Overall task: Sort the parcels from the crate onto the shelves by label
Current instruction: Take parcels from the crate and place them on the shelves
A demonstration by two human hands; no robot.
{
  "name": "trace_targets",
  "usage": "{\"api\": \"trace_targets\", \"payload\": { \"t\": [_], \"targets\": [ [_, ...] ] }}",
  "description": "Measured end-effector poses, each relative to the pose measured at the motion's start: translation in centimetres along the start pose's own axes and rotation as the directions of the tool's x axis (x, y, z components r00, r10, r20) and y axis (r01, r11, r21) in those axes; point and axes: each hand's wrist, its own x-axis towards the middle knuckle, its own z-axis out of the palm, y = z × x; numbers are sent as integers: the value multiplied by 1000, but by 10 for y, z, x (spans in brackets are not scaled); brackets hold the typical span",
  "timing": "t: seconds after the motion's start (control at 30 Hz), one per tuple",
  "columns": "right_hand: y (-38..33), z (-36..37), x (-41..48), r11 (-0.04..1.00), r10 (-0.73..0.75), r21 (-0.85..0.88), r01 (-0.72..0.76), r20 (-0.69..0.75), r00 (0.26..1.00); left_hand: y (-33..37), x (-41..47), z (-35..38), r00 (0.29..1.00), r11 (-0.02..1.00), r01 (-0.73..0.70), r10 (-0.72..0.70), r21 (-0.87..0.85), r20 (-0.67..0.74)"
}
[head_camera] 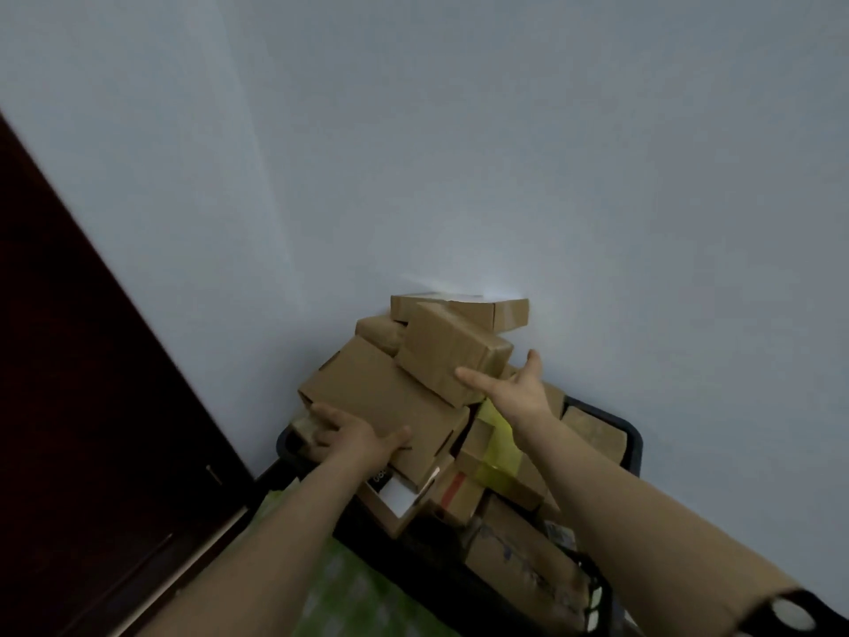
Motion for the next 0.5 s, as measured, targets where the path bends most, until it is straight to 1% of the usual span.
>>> {"api": "trace_targets", "payload": {
  "t": [0.1,0.17,0.23,0.3,0.37,0.4,0.43,0.47,0.5],
  "targets": [
    [7,8,13,999,29,36,-29,1,1000,5,2,0,1000,999,26,-26,-23,-12],
    [11,8,14,998,12,63,-12,5,1000,5,0,-1,999,998,28,-30,-61,-21],
    [14,2,8,998,-26,51,26,1,1000,5,-7,-2,999,990,16,-20,-139,-27],
    [15,-7,2,995,-97,5,97,-11,995,5,-16,-7,996,979,7,-25,-203,-85],
    [15,-18,-10,984,-176,-5,176,30,984,8,-32,-12,979,976,-5,-40,-219,-199],
    [14,-23,-17,975,-222,-7,223,65,973,11,-41,-14,967,960,-32,-41,-277,-253],
    [13,-26,-26,960,-276,-15,279,99,956,15,-52,-16,954,923,-74,-44,-377,-296],
    [12,-28,-35,936,-341,-40,349,134,930,17,-64,-18,948,866,-112,-55,-488,-314],
    [12,-30,-45,900,-414,-74,430,173,894,20,-79,-20,948,787,-129,-80,-604,-307]
  ]
}}
